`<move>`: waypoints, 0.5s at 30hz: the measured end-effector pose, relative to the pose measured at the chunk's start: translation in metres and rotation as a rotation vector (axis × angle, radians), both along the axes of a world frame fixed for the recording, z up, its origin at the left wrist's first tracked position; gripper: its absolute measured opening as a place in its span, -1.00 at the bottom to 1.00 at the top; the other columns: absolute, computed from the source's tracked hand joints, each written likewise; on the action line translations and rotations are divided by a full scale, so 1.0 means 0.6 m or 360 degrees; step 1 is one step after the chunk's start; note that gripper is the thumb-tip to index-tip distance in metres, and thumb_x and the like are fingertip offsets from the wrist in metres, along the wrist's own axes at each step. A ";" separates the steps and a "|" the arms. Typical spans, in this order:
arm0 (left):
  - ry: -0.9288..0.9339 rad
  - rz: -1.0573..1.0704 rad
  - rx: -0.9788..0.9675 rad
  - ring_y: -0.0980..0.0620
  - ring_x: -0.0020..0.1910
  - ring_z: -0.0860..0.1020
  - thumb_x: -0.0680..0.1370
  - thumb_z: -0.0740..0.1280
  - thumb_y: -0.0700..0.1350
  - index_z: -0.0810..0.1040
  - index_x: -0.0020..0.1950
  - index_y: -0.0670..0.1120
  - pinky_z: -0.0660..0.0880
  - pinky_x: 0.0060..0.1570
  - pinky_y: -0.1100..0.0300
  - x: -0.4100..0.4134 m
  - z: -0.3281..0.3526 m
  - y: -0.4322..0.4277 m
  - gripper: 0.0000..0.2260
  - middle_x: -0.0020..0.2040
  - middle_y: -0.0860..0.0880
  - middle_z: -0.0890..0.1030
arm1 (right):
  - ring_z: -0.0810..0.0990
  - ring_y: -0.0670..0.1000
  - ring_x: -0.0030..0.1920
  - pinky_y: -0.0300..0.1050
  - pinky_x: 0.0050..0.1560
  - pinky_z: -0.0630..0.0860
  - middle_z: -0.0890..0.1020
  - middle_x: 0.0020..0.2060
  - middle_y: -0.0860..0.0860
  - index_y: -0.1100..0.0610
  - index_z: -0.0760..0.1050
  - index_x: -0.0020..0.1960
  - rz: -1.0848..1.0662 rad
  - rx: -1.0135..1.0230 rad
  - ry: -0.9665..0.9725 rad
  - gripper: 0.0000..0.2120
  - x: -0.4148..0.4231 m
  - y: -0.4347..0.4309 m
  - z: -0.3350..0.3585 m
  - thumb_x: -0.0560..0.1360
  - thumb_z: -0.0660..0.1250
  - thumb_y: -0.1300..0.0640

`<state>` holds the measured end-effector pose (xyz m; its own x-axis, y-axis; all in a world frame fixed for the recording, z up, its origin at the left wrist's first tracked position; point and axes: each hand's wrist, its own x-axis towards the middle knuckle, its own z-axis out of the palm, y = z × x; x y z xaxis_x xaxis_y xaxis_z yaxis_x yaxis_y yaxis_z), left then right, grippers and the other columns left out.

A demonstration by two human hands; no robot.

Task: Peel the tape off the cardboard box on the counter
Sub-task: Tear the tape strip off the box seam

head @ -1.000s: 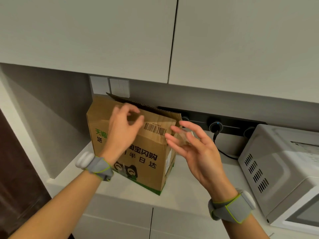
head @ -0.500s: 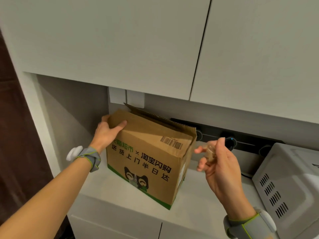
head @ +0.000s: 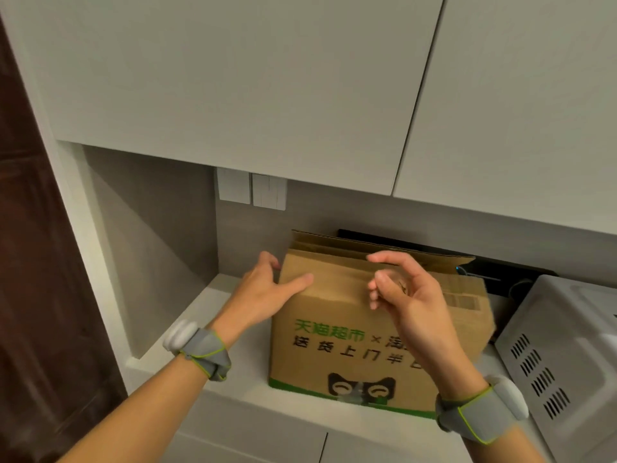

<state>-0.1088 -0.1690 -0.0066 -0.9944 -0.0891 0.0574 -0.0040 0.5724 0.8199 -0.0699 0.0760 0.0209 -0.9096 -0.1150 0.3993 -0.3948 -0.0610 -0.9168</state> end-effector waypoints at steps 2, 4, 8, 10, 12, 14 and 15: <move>-0.0030 -0.0158 0.0020 0.01 0.05 0.61 0.43 0.44 0.40 0.35 0.25 0.03 0.61 0.09 -0.05 0.025 0.002 0.022 -0.38 0.10 0.02 0.57 | 0.51 0.05 -0.25 -0.05 -0.22 0.51 0.56 -0.26 0.03 0.07 0.61 0.16 -0.0185 0.0177 0.0116 -0.79 -0.006 -0.005 -0.003 0.66 0.24 0.26; -0.0079 -0.0387 0.0018 -0.04 -0.02 0.67 0.48 0.45 0.32 0.34 0.26 0.02 0.63 0.08 -0.04 0.045 0.007 0.036 -0.43 0.07 -0.06 0.61 | 0.51 -0.05 -0.26 -0.12 -0.22 0.48 0.57 -0.26 -0.06 0.02 0.61 0.10 -0.0401 0.0372 0.0242 -0.84 -0.008 -0.007 -0.005 0.66 0.27 0.17; -0.0026 -0.0668 0.0161 -0.06 -0.18 0.70 0.56 0.42 0.17 0.46 0.22 -0.05 0.61 0.02 -0.03 0.045 0.028 0.031 -0.61 -0.10 -0.08 0.65 | 0.59 -0.06 -0.17 -0.19 -0.15 0.53 0.62 -0.21 -0.07 -0.05 0.59 0.05 -0.0583 0.0690 0.0400 -0.91 0.006 -0.005 -0.006 0.61 0.34 -0.02; 0.0133 -0.0520 0.0244 -0.10 -0.14 0.68 0.60 0.41 0.06 0.50 0.21 -0.08 0.61 0.00 -0.04 0.020 0.031 0.025 -0.71 -0.07 -0.10 0.64 | 0.54 -0.03 -0.25 -0.12 -0.20 0.50 0.57 -0.29 -0.03 -0.08 0.59 0.02 -0.0623 0.0796 0.0383 -0.86 0.016 -0.005 -0.011 0.58 0.34 -0.12; 0.0280 -0.0373 0.0288 -0.01 -0.01 0.65 0.62 0.40 0.04 0.50 0.27 -0.05 0.60 0.02 0.04 -0.012 0.030 0.020 -0.72 0.10 -0.11 0.63 | 0.49 -0.07 -0.25 -0.22 -0.25 0.43 0.54 -0.30 -0.09 -0.09 0.58 -0.01 -0.0701 0.0908 0.0402 -0.78 0.025 -0.002 -0.018 0.54 0.31 -0.22; 0.0356 -0.0480 0.0182 0.08 0.19 0.58 0.62 0.40 0.07 0.47 0.37 0.05 0.55 0.18 0.17 -0.046 0.028 0.014 -0.65 0.25 0.01 0.58 | 0.49 -0.13 -0.18 -0.32 -0.22 0.37 0.54 -0.19 -0.15 -0.11 0.58 0.01 -0.0823 0.1044 0.0400 -0.71 0.034 0.002 -0.028 0.52 0.26 -0.29; 0.0359 -0.0601 0.0104 0.11 0.30 0.52 0.62 0.39 0.08 0.46 0.42 0.09 0.49 0.31 0.18 -0.059 0.029 0.013 -0.62 0.32 0.07 0.54 | 0.48 -0.16 -0.13 -0.32 -0.19 0.37 0.53 -0.13 -0.15 -0.11 0.58 0.08 -0.0874 0.1115 0.0378 -0.66 0.037 0.004 -0.034 0.52 0.24 -0.31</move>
